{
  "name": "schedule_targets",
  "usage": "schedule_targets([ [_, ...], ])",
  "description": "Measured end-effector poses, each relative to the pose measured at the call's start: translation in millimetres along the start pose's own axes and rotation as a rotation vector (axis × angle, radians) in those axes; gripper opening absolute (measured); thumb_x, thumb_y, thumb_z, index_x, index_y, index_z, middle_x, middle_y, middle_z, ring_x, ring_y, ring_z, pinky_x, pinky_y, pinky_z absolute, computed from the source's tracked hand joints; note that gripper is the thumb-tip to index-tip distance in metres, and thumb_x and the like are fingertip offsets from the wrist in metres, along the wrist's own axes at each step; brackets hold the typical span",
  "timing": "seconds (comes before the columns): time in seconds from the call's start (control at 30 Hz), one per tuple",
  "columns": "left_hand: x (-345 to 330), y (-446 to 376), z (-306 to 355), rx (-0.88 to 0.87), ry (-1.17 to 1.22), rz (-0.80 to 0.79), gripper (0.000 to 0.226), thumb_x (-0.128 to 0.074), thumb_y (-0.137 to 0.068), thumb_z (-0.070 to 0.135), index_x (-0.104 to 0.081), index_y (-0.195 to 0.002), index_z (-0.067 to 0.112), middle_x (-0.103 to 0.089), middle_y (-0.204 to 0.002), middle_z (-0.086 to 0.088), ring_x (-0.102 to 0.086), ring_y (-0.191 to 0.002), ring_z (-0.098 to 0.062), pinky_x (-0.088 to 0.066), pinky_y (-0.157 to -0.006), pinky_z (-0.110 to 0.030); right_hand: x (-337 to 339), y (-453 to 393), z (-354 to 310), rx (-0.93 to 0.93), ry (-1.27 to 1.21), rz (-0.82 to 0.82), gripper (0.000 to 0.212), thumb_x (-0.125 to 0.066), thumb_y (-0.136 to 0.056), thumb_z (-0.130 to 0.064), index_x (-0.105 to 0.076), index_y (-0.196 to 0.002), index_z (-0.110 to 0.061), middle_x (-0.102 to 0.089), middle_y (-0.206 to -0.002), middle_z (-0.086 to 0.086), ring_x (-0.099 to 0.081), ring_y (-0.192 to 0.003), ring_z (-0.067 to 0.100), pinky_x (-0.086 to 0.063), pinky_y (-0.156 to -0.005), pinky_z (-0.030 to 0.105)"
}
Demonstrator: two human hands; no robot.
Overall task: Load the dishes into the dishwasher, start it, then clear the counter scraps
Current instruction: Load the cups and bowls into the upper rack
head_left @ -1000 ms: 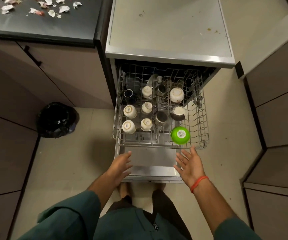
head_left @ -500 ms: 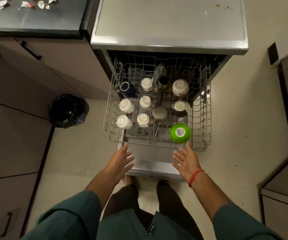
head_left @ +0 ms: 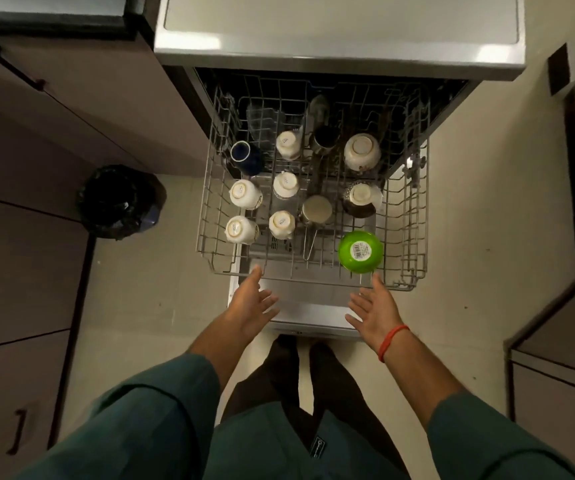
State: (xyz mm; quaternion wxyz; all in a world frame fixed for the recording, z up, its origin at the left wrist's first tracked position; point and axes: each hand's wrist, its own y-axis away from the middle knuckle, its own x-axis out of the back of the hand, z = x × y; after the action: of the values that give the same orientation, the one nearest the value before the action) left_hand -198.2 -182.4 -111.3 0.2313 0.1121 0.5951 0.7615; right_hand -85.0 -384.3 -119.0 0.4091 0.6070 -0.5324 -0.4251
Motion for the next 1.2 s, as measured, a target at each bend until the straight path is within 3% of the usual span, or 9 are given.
schedule_targets([
  [0.1,3.6,-5.4,14.7,0.003,0.011,0.017,0.078,-0.051,-0.103,0.052,-0.021,-0.162,0.013,-0.032,-0.16,-0.022,-0.041,-0.144,-0.037,-0.042,-0.112,-0.048,-6.4,-4.5,-1.8,-0.014,-0.005,0.017,0.083,-0.04,-0.098,-0.064,-0.025,-0.157,-0.008,-0.033,-0.159,0.018,-0.035,-0.145,0.031,-0.032,-0.116,0.05],
  [0.3,30.8,-19.0,25.1,0.032,-0.051,0.082,0.077,-0.05,-0.104,0.051,-0.018,-0.162,0.013,-0.03,-0.163,-0.02,-0.039,-0.146,-0.034,-0.038,-0.118,-0.048,-20.9,-10.7,-3.9,-0.008,-0.064,0.071,0.077,-0.042,-0.097,-0.065,-0.017,-0.16,-0.029,-0.032,-0.159,0.019,-0.036,-0.145,0.032,-0.034,-0.115,0.051],
  [0.53,46.9,-35.0,36.0,0.112,-0.002,-0.015,0.075,-0.057,-0.102,0.045,-0.027,-0.16,0.008,-0.045,-0.156,-0.017,-0.05,-0.139,-0.031,-0.037,-0.119,-0.048,-22.9,-22.7,-15.8,-0.092,-0.267,0.09,0.098,-0.048,-0.091,-0.071,-0.012,-0.16,-0.012,-0.03,-0.159,0.019,-0.034,-0.146,0.031,-0.031,-0.116,0.049],
  [0.67,27.8,-36.1,52.9,0.149,0.094,-0.036,0.086,-0.062,-0.099,0.042,-0.015,-0.162,0.006,-0.035,-0.159,-0.026,-0.043,-0.143,-0.035,-0.038,-0.118,-0.046,-24.4,-23.2,-24.1,-0.137,-0.374,0.07,0.112,-0.052,-0.082,-0.078,-0.01,-0.16,-0.009,-0.025,-0.161,0.02,-0.032,-0.147,0.032,-0.029,-0.119,0.05],
  [0.9,19.1,-39.4,60.2,0.209,0.186,0.018,0.096,-0.067,-0.093,0.043,-0.015,-0.16,0.0,-0.039,-0.154,-0.026,-0.055,-0.132,-0.033,-0.047,-0.105,-0.041,-34.7,-22.0,-34.0,-0.146,-0.474,0.121,0.115,-0.051,-0.079,-0.082,-0.01,-0.16,-0.011,-0.018,-0.164,0.02,-0.025,-0.15,0.033,-0.021,-0.122,0.05],
  [1.2,11.8,-43.5,77.0,0.211,0.184,0.01,0.097,-0.065,-0.092,0.043,-0.014,-0.16,-0.002,-0.046,-0.15,-0.024,-0.058,-0.126,-0.031,-0.049,-0.096,-0.04,-46.0,-20.0,-37.1,-0.098,-0.572,0.142,0.112,-0.051,-0.08,-0.08,-0.017,-0.159,-0.008,-0.027,-0.161,0.02,-0.032,-0.147,0.032,-0.022,-0.12,0.048],
])
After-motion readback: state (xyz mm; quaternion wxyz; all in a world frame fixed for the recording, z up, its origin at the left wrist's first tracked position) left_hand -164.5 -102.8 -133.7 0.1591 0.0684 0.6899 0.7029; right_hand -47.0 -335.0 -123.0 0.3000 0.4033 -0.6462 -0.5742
